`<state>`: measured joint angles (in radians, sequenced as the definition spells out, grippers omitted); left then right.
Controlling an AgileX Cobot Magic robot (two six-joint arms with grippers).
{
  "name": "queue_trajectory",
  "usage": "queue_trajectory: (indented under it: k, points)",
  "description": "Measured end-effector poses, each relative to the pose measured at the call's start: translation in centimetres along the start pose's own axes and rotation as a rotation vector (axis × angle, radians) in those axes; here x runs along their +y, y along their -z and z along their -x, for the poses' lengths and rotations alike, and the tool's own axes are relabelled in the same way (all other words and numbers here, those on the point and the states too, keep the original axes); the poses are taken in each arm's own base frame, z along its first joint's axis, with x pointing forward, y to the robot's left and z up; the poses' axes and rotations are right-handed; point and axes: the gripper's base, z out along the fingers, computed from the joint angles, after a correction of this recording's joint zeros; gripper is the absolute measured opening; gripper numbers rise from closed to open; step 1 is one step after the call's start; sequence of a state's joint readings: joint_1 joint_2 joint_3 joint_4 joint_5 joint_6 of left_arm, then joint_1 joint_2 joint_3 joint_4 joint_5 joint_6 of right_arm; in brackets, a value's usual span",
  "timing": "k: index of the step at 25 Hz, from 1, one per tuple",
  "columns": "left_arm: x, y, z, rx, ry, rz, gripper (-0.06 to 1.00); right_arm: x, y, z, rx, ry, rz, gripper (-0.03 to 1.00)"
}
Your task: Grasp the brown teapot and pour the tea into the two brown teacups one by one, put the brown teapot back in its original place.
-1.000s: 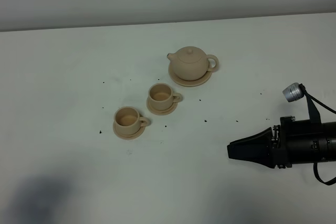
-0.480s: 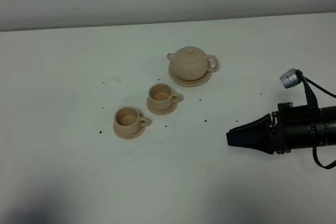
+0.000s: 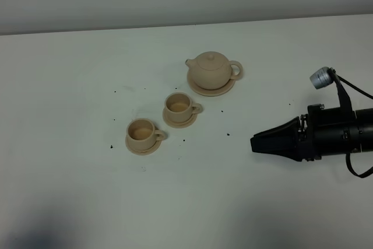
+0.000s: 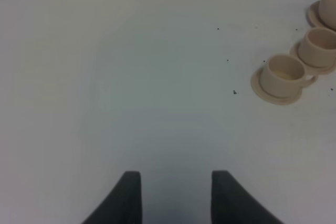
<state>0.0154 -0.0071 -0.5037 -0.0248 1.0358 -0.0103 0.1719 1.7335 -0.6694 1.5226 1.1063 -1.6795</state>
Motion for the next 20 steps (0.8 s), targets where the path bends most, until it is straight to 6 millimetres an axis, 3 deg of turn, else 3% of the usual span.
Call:
queue_trajectory:
  k: [6,9,16,20]
  points:
    - [0.0,0.0,0.0,0.000,0.000,0.000,0.37,-0.1,0.0,4.2,0.004,0.116,-0.047,0.24]
    - [0.0,0.0,0.0,0.000,0.000,0.000,0.37,0.5,-0.9,6.6,0.062,0.232,-0.104,0.24]
    - [0.0,0.0,0.0,0.000,0.000,0.000,0.37,3.4,-4.1,11.4,0.233,0.550,-0.342,0.24]
    - [0.0,0.0,0.0,0.000,0.000,0.000,0.37,3.2,-3.8,12.9,0.320,0.613,-0.494,0.24]
